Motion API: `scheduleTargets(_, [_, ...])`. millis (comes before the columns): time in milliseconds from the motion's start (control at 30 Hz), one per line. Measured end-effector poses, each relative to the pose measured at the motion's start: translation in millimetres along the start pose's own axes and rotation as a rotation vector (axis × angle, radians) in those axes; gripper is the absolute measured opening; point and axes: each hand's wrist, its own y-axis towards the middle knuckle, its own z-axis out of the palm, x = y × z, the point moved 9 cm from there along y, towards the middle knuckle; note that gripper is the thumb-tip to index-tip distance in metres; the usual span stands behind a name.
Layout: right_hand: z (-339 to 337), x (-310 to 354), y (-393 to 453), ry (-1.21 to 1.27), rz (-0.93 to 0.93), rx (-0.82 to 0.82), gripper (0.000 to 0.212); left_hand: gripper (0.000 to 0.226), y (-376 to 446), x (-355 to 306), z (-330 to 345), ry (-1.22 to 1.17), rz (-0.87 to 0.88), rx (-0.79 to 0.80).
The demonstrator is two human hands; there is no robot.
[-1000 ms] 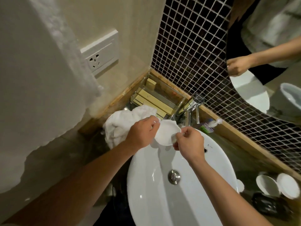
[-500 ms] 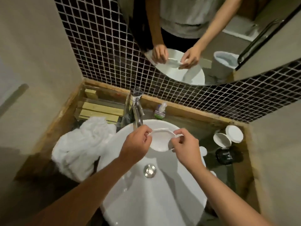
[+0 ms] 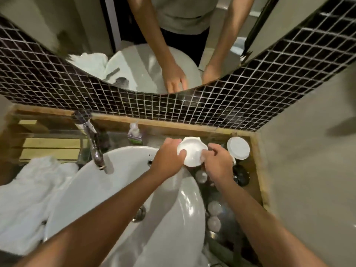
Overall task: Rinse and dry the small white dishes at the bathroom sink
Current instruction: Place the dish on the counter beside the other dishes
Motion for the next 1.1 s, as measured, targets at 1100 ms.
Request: scheduleTargets(1100, [51.5,-45.0,73.5,-0.183,0.162,0.228,0.027,0.04,57.2,28.4,69.6,0.396,-0.077,0.297])
